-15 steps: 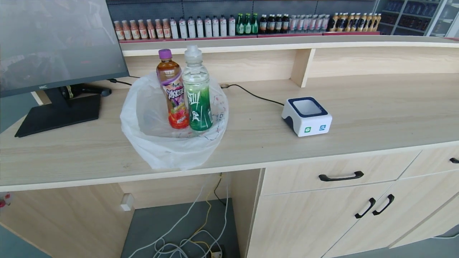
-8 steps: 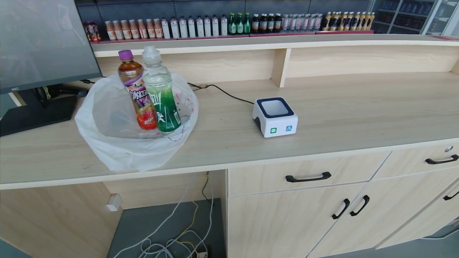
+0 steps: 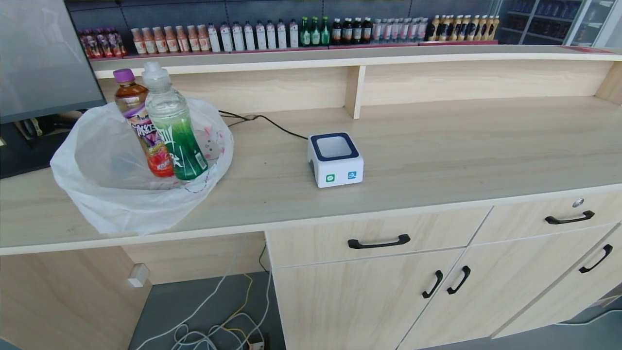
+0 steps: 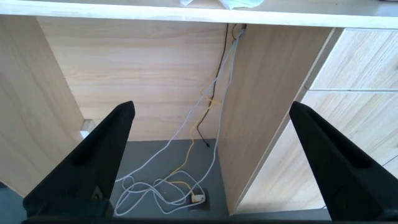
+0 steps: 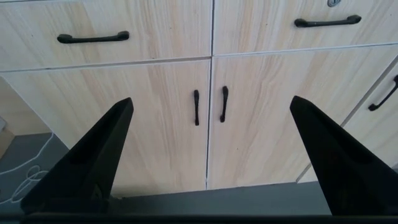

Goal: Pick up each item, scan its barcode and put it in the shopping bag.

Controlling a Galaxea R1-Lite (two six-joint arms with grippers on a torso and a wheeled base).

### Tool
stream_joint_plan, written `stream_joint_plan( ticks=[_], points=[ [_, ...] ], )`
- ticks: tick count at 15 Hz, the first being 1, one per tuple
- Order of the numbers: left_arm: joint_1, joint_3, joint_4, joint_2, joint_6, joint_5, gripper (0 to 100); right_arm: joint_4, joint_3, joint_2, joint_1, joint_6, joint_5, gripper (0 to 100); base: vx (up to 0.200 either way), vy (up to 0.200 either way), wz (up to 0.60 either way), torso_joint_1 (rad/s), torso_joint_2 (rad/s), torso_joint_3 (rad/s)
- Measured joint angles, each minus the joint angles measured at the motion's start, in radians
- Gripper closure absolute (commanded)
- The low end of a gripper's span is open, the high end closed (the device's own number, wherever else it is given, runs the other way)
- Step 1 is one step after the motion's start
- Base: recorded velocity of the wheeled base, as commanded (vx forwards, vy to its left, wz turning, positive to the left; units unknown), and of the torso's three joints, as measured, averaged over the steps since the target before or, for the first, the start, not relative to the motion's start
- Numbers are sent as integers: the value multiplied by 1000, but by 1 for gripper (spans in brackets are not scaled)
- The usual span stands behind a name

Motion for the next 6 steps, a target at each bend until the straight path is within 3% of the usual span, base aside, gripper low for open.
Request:
stream_joint_plan(
  ticks=[6],
  points=[
    [2,0,-1,0,-1,0,0,1,0,0,0,-1,0,0,0,0,0,0,0,0]
  ],
)
